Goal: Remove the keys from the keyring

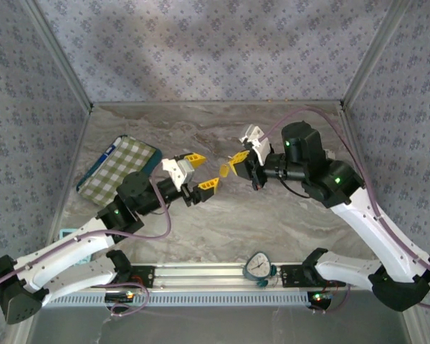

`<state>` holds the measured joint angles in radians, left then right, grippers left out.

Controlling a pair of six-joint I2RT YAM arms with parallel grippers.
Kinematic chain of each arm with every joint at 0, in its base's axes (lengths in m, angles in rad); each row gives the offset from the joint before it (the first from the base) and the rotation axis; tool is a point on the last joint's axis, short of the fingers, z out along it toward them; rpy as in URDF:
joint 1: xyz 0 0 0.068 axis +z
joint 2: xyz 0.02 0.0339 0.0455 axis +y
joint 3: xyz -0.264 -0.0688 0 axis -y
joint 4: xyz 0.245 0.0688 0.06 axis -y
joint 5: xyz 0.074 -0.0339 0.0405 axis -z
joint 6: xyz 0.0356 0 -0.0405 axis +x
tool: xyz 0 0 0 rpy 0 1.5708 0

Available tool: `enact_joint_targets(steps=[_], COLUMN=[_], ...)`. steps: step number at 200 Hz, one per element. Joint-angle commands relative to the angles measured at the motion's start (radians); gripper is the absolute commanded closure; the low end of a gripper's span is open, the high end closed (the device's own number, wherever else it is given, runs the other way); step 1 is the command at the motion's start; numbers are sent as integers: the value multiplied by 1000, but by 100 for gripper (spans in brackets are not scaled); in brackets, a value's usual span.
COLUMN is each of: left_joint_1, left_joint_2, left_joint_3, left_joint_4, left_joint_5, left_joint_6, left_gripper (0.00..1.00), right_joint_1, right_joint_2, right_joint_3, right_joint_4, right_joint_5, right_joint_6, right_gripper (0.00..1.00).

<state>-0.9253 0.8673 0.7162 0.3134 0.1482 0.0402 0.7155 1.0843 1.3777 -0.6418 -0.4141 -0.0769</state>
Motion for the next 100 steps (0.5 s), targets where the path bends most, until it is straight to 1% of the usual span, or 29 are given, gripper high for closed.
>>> enact_joint_targets(steps=[1, 35, 60, 100], left_joint_1=[-7, -31, -50, -55], left_joint_2=[15, 64, 94, 126], left_joint_3=[18, 39, 63, 91], left_joint_4=[39, 84, 85, 99], left_joint_5=[-3, -22, -30, -60], left_joint_6=[-6, 24, 42, 47], left_gripper=[29, 27, 25, 25], right_joint_1=[13, 28, 39, 53], right_joint_2=[0, 5, 9, 13], right_joint_3=[24, 12, 11, 10], right_joint_4=[-30, -19, -22, -22], right_joint_5=[18, 22, 26, 22], right_joint_6=[-20, -15, -17, -20], right_gripper=[100, 100, 100, 100])
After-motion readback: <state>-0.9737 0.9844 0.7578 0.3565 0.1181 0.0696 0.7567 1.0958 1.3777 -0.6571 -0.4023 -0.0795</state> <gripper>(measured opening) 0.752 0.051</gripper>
